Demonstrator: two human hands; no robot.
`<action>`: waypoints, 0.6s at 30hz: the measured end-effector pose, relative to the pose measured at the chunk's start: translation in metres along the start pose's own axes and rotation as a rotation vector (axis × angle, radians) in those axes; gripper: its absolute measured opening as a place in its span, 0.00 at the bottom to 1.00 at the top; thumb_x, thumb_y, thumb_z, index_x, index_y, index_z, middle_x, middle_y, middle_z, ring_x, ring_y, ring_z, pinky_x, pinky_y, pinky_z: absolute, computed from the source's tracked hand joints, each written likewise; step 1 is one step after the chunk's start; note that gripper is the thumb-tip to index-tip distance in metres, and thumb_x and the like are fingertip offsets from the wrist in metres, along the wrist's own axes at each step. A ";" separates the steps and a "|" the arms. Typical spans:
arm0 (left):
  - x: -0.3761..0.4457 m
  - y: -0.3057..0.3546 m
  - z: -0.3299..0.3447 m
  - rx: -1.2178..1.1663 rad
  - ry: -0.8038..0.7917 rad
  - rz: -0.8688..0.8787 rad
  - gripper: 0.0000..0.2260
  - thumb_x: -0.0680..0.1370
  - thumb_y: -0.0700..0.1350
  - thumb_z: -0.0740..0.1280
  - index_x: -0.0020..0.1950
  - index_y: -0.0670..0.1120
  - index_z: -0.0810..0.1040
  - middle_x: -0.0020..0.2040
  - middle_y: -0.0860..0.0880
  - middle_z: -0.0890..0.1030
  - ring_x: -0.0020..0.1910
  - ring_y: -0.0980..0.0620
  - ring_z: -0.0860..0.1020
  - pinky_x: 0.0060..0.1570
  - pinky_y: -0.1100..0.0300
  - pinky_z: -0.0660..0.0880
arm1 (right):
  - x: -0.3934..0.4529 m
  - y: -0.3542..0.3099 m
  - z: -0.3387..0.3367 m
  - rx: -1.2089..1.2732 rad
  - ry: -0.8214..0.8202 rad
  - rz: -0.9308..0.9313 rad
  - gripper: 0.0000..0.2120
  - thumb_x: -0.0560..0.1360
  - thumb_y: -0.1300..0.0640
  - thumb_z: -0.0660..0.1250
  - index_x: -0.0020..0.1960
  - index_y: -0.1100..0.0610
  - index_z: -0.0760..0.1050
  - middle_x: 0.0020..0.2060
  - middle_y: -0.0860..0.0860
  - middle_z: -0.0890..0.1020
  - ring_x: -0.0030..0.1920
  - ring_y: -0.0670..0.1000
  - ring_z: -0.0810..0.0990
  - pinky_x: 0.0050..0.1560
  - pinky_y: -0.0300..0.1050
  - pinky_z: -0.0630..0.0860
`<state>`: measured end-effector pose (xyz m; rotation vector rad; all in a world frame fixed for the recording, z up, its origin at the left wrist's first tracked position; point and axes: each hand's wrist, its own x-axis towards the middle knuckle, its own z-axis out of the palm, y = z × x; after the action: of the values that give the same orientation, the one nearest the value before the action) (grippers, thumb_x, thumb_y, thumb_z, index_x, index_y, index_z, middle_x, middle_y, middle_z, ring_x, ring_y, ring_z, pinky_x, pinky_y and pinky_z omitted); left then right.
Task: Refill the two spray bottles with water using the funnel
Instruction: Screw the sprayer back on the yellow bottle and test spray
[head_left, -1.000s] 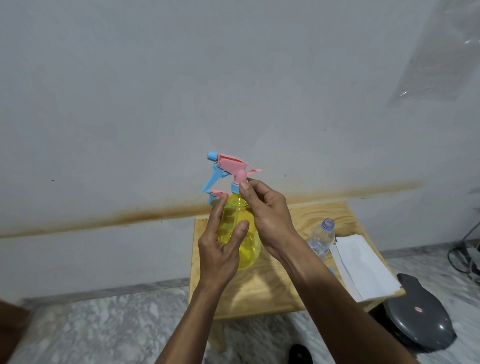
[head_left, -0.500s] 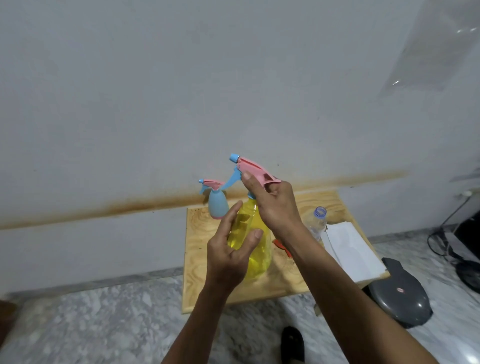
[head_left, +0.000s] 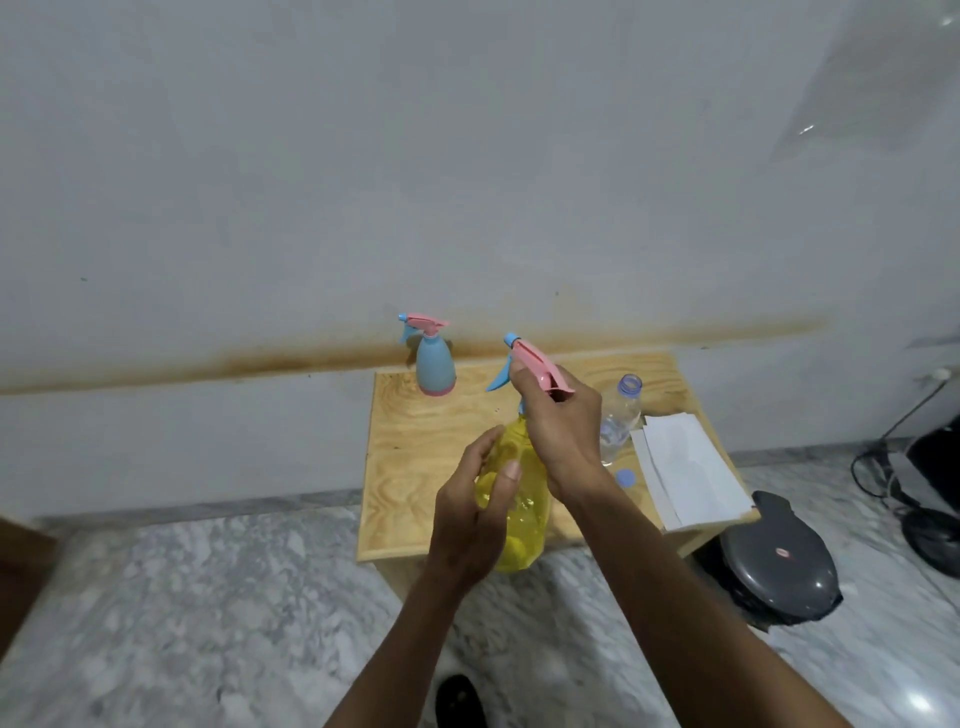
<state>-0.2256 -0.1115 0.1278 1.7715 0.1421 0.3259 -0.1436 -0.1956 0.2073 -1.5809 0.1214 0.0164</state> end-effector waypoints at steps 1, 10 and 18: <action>-0.007 -0.002 0.003 0.018 0.008 0.004 0.25 0.77 0.58 0.64 0.72 0.50 0.73 0.65 0.59 0.78 0.63 0.66 0.75 0.60 0.70 0.71 | -0.003 0.005 -0.004 -0.015 -0.014 0.027 0.05 0.76 0.50 0.72 0.43 0.50 0.83 0.25 0.42 0.73 0.28 0.44 0.69 0.36 0.44 0.69; -0.099 -0.034 0.051 -0.001 0.098 -0.054 0.25 0.79 0.55 0.67 0.74 0.47 0.72 0.70 0.56 0.76 0.70 0.60 0.73 0.66 0.65 0.71 | -0.049 0.058 -0.057 -0.128 -0.008 0.166 0.12 0.77 0.47 0.69 0.39 0.51 0.82 0.30 0.45 0.77 0.34 0.48 0.77 0.40 0.44 0.74; -0.183 -0.048 0.079 -0.042 0.173 -0.212 0.20 0.80 0.48 0.69 0.71 0.51 0.75 0.66 0.62 0.78 0.68 0.61 0.76 0.64 0.64 0.74 | -0.092 0.104 -0.100 -0.325 -0.162 0.215 0.15 0.78 0.48 0.66 0.40 0.59 0.79 0.33 0.51 0.79 0.37 0.52 0.76 0.41 0.46 0.70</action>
<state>-0.3732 -0.2241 0.0399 1.6677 0.4406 0.3251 -0.2510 -0.2897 0.1133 -1.8765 0.1673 0.3465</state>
